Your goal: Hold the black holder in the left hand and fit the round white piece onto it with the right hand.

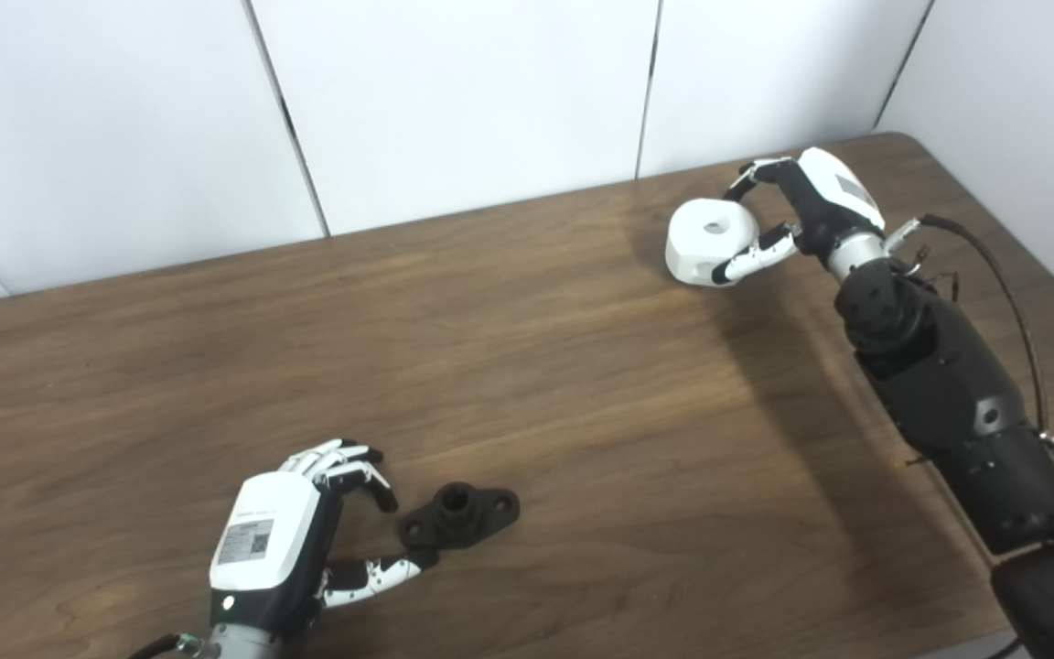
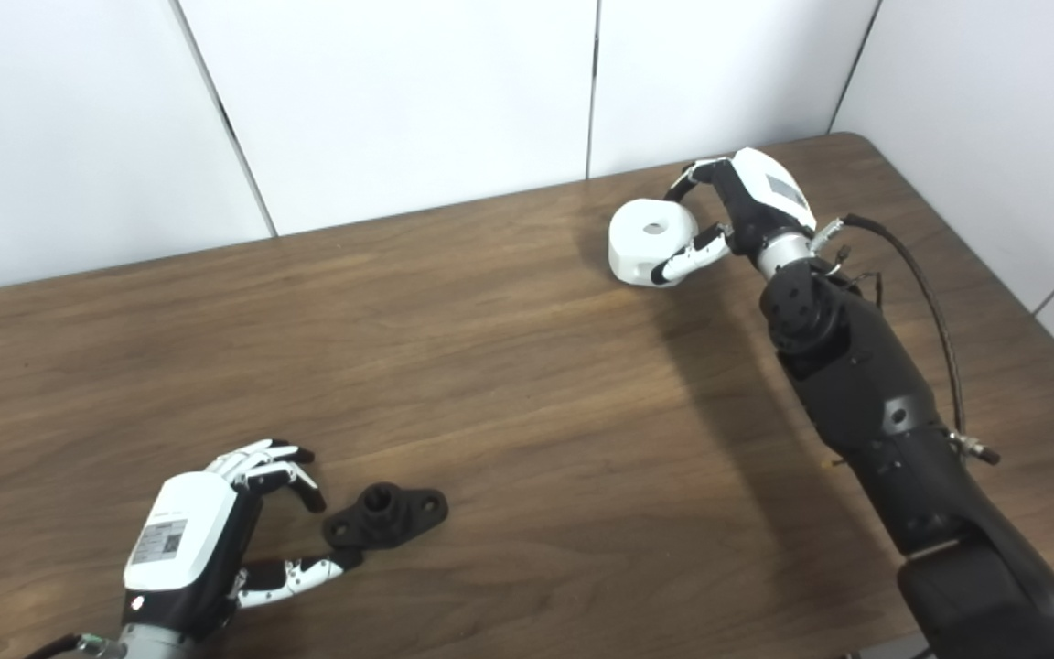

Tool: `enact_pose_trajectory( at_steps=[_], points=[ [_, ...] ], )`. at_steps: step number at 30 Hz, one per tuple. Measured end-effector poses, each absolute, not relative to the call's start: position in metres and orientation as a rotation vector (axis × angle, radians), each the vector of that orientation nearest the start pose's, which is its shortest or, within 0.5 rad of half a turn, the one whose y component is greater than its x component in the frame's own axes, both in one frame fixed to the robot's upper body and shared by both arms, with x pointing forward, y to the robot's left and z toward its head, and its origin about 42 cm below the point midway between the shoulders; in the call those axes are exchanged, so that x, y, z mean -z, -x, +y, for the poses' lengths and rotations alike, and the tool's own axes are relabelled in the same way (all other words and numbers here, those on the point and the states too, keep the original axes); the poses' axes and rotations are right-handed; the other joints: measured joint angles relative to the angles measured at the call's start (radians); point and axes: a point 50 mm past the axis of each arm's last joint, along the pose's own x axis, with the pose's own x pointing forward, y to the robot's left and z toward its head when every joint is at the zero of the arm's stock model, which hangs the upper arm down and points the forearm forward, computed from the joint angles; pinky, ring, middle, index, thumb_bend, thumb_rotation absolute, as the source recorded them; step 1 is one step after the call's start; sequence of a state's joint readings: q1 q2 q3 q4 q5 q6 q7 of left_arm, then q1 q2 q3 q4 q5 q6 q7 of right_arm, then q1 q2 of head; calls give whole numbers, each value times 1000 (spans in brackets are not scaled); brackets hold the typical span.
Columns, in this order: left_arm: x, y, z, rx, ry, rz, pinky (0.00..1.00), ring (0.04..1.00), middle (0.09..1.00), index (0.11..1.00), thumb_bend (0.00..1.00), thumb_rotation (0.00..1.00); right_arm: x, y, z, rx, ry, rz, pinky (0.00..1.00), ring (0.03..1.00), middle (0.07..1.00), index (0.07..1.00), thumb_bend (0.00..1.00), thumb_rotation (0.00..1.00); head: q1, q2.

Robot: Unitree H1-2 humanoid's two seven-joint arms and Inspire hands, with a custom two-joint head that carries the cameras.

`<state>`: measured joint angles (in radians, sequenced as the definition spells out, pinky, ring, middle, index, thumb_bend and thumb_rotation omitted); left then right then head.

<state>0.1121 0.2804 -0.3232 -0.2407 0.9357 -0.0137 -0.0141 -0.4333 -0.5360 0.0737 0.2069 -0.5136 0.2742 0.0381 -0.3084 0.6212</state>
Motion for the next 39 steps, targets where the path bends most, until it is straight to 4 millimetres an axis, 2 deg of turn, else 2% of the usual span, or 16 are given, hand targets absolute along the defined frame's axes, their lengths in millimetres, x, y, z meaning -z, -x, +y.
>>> enact_pose_trajectory(
  at_steps=[4, 8, 9, 10, 11, 14, 20, 27, 39],
  points=[
    [-121, -231, 205, 300, -1148, -238, 798, 833, 765, 488, 519, 46, -218, -414, -370, 149, 1038, 40, 847, 932, 833, 484, 524, 134, 47, 11],
    [-123, -231, 201, 306, -1151, -225, 801, 834, 772, 489, 518, 47, -221, -404, -366, 133, 1046, 12, 860, 929, 836, 485, 523, 136, 87, 23],
    [-123, -231, 200, 305, -1152, -221, 804, 835, 775, 489, 518, 47, -222, -402, -364, 122, 1048, 5, 864, 929, 836, 485, 523, 136, 87, 23],
    [-124, -231, 200, 304, -1152, -216, 807, 838, 777, 489, 518, 47, -226, -399, -362, 107, 1051, -6, 867, 929, 835, 485, 523, 136, 121, 31],
    [-124, -231, 199, 302, -1152, -214, 807, 838, 776, 489, 518, 47, -229, -398, -360, 97, 1053, -17, 866, 927, 832, 485, 523, 137, 121, 31],
    [-124, -231, 194, 299, -1149, -212, 814, 839, 777, 489, 518, 47, -243, -389, -355, 67, 1073, -61, 862, 929, 830, 485, 523, 136, 181, 48],
    [-122, -231, 189, 300, -1144, -209, 828, 847, 780, 489, 517, 47, -262, -373, -337, -13, 1073, -128, 891, 951, 837, 485, 523, 134, 203, 57],
    [-121, -231, 187, 294, -1138, -207, 838, 857, 785, 491, 518, 45, -263, -363, -319, -86, 1084, -117, 868, 939, 833, 484, 524, 135, 218, 71],
    [-121, -232, 185, 287, -1131, -185, 870, 866, 793, 489, 519, 46, -260, -364, -313, -109, 1073, -109, 867, 940, 830, 484, 524, 133, 233, 90]
  ],
)
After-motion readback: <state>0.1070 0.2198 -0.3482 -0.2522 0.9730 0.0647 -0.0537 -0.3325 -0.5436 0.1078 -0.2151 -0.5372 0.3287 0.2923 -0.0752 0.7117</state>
